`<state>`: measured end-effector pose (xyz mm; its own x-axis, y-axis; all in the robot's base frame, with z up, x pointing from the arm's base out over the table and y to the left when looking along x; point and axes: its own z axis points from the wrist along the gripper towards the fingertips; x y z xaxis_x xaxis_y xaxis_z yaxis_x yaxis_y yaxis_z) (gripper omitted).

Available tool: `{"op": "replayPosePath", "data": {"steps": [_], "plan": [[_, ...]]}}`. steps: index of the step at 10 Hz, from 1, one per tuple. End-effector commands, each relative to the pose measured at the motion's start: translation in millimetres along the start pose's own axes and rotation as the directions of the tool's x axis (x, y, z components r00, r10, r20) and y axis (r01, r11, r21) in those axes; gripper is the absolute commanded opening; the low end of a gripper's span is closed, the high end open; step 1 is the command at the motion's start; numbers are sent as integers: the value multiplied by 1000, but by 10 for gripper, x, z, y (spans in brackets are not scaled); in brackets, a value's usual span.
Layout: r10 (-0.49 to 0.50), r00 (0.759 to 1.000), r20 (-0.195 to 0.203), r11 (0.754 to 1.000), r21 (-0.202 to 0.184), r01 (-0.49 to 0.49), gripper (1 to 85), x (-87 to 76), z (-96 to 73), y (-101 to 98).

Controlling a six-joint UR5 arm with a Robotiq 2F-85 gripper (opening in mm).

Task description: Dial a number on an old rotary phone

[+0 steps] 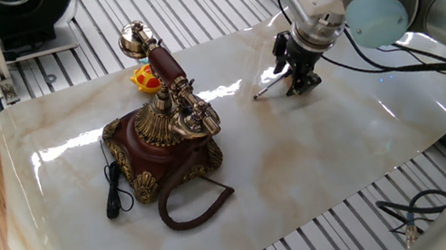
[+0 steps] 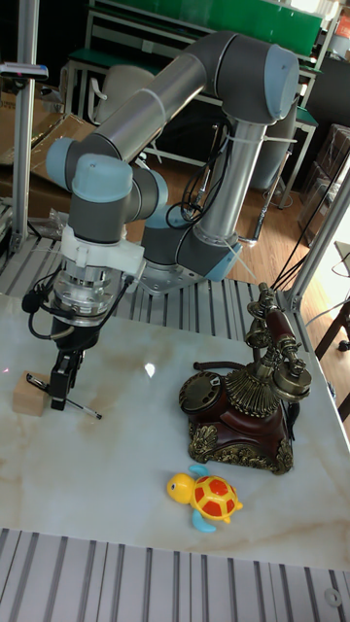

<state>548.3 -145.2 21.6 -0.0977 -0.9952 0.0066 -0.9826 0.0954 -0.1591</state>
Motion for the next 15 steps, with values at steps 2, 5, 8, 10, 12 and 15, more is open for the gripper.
{"op": "replayPosePath", "data": {"steps": [2, 5, 8, 10, 12, 15], "plan": [[21, 1000, 15, 1000, -3, -21, 557, -31, -4, 5], [40, 999, 7, 999, 35, -40, 37, -28, -10, -78], [68, 998, 10, 998, -17, -67, 13, -102, -80, 36], [86, 996, 37, 996, -28, -85, 13, -208, -237, 13], [123, 990, 72, 992, -50, -119, 13, -306, -384, 32], [178, 981, 72, 983, -61, -174, 13, -361, -555, 83]]}}
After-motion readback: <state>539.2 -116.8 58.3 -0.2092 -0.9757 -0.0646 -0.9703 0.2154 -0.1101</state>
